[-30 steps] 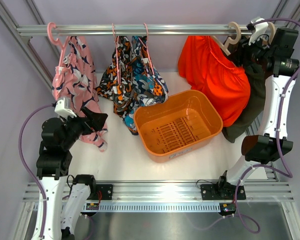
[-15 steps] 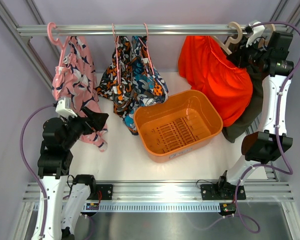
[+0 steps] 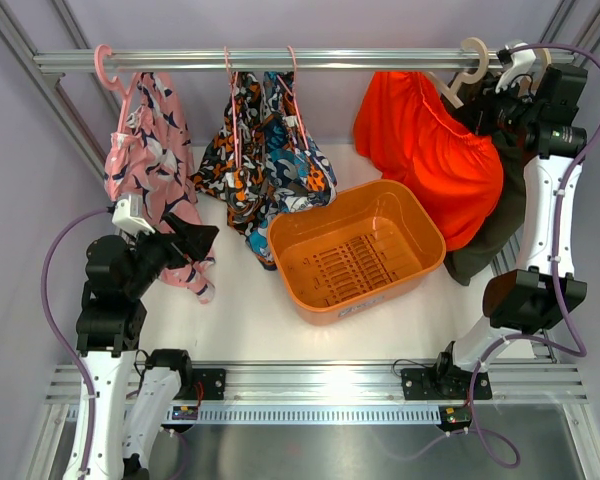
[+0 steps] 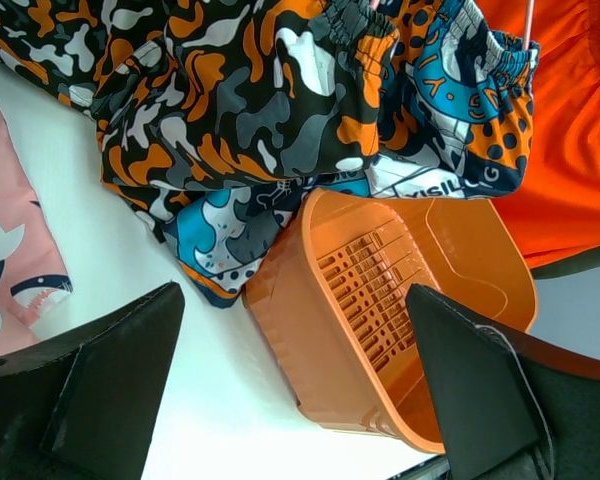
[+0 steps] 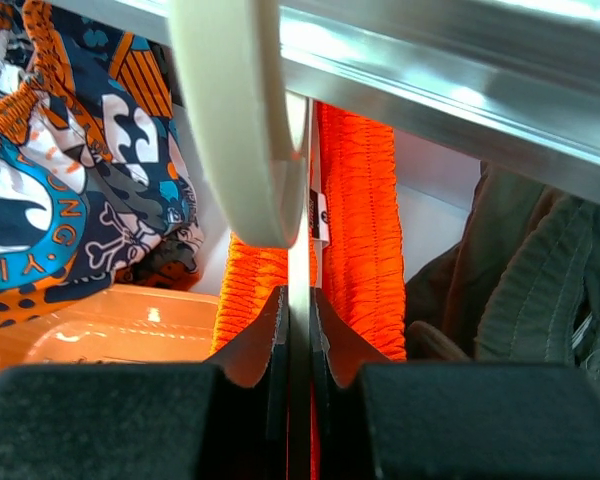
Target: Remove the shorts from the hanger
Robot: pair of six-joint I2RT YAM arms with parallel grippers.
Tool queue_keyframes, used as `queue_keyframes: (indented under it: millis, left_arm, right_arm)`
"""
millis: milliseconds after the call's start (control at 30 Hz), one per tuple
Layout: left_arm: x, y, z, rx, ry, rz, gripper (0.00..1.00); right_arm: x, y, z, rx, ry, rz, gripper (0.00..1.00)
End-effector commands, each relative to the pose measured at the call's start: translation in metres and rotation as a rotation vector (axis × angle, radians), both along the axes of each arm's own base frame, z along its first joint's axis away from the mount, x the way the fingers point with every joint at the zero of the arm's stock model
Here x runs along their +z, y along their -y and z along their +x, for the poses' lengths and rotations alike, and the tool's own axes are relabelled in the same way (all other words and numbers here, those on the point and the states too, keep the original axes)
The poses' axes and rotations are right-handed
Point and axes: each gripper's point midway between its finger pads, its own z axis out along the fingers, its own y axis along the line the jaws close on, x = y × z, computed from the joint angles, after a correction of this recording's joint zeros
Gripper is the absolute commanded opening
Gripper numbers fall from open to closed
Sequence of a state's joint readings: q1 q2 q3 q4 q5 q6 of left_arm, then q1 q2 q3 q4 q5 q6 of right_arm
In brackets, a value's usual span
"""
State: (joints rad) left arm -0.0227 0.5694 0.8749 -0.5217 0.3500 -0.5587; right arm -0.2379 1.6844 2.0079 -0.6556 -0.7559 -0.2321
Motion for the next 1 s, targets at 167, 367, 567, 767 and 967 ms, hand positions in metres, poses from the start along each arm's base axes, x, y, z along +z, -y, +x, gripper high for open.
queue_keyframes:
  millis: [167,367,567,767,967]
  left_arm:
    - [0.02,0.013,0.0,-0.06,0.066,-0.067,0.99]
    - [0.037,0.032,0.004,-0.15,0.084,-0.195,0.99]
    - [0.051,0.052,0.013,-0.221,0.08,-0.203,0.99]
    - [0.074,0.094,0.019,-0.311,0.094,-0.176,0.99]
    - [0.108,0.156,0.014,-0.383,0.125,-0.155,0.99]
  right_arm:
    - [0.095,-0.013,-0.038,0.018,0.284,-0.044,0.0]
    - [0.071,-0.012,-0.061,0.013,0.245,-0.123,0.0]
    - [0.049,0.0,-0.09,-0.013,0.195,-0.166,0.0]
    - [0.019,0.013,-0.121,-0.037,0.123,-0.235,0.0]
    - [-0.012,0.023,-0.152,-0.048,0.037,-0.318,0.0]
